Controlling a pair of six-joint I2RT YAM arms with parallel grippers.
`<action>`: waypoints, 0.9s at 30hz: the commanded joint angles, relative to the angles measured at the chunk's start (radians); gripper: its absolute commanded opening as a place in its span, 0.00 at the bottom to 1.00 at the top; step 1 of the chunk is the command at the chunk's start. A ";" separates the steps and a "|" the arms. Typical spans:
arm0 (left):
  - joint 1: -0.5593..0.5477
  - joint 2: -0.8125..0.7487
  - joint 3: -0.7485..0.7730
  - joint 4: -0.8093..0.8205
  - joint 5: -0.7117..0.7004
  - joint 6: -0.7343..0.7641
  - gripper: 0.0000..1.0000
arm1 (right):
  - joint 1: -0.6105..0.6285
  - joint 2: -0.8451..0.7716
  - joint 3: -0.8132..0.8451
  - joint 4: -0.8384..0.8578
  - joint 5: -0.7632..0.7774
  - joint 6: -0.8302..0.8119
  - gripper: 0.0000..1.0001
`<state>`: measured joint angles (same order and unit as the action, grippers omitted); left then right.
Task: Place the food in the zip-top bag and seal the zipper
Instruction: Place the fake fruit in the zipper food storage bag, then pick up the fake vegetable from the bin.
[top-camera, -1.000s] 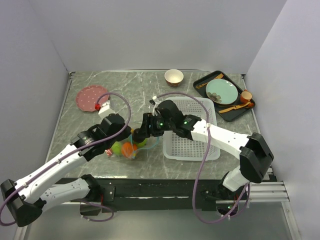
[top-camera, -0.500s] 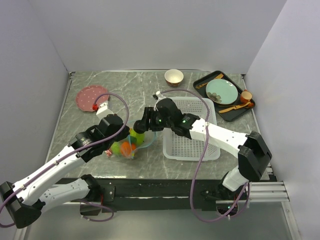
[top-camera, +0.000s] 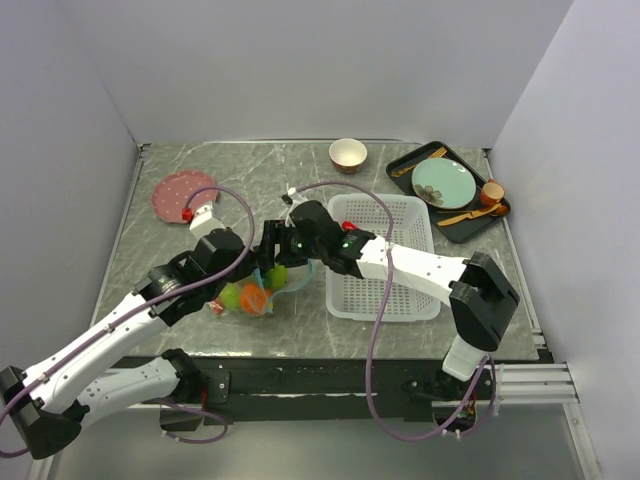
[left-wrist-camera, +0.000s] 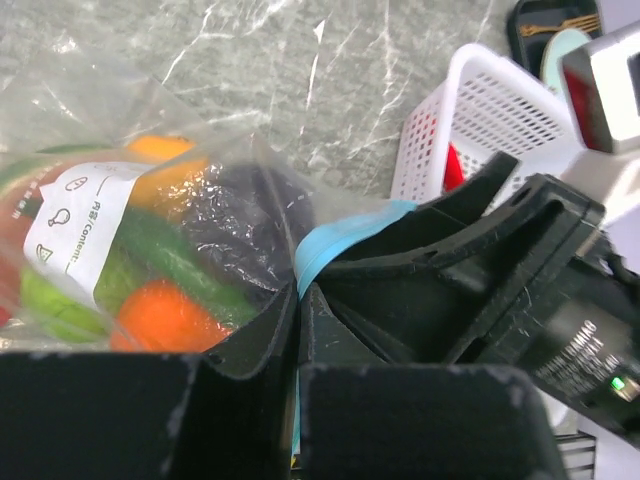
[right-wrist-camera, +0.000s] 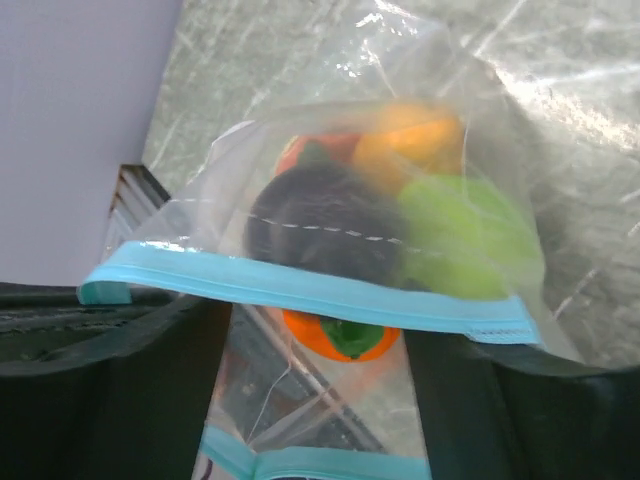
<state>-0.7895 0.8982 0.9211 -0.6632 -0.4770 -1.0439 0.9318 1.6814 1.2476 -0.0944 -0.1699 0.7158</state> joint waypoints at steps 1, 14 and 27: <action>-0.001 -0.042 0.039 0.039 -0.018 -0.016 0.08 | 0.004 -0.057 -0.017 0.145 -0.086 -0.010 0.85; -0.001 -0.054 0.038 0.014 -0.032 -0.024 0.09 | -0.017 -0.319 -0.103 -0.070 0.240 -0.096 0.99; 0.001 0.002 0.036 0.039 0.011 -0.016 0.08 | -0.404 -0.470 -0.350 -0.332 0.328 -0.127 0.99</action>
<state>-0.7891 0.8818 0.9215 -0.6502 -0.4805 -1.0603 0.6418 1.1297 0.9512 -0.3096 0.2020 0.6338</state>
